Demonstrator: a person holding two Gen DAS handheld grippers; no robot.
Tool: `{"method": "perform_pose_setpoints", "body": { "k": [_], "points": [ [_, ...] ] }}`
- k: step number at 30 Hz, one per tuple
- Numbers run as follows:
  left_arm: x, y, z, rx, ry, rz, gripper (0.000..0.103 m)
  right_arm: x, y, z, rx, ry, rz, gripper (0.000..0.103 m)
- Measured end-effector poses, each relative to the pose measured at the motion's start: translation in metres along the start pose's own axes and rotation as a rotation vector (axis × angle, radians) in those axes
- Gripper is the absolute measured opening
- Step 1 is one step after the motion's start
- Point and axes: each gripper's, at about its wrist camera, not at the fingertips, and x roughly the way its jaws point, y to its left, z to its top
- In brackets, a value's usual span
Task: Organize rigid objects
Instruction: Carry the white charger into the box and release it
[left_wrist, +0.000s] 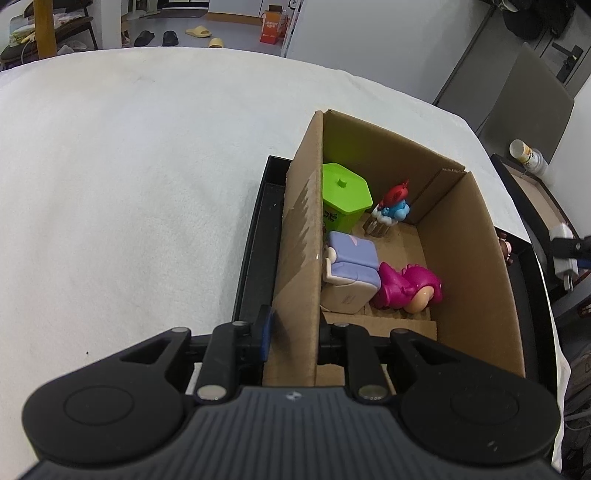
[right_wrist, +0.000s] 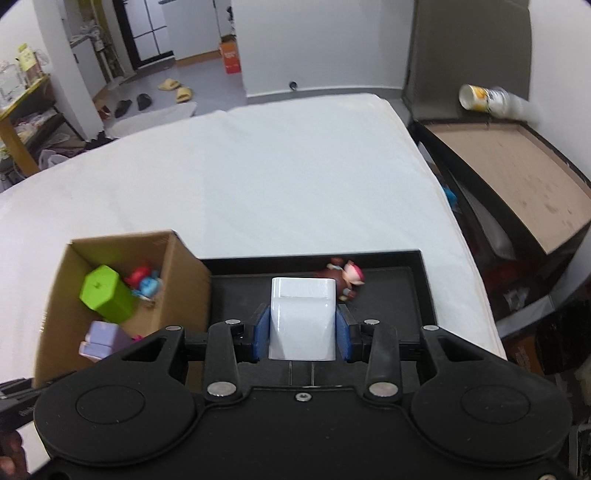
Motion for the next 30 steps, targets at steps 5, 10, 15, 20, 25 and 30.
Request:
{"method": "perform_pose_setpoints", "body": {
  "k": [5,10,15,20,25,30],
  "points": [
    [0.0,-0.001,0.0,-0.001,0.013,-0.018,0.021,-0.007,0.021,0.005,-0.023,-0.02,0.043,0.036],
    [-0.007,0.0,0.002,0.002,-0.005,-0.042,0.021,-0.01,0.046,0.008,-0.047,-0.03,0.084,0.036],
    [-0.016,0.002,0.004,-0.006,-0.021,-0.07,0.021,-0.004,0.069,0.008,-0.059,-0.021,0.119,0.036],
    [-0.02,0.003,0.003,0.004,-0.029,-0.09,0.021,0.004,0.085,0.005,-0.062,-0.008,0.142,0.036],
    [-0.019,0.007,0.005,-0.019,-0.029,-0.105,0.021,0.016,0.099,0.001,-0.07,0.017,0.152,0.036],
    [-0.018,0.008,0.003,-0.016,-0.033,-0.107,0.02,0.026,0.111,-0.005,-0.096,0.034,0.142,0.037]
  ]
}}
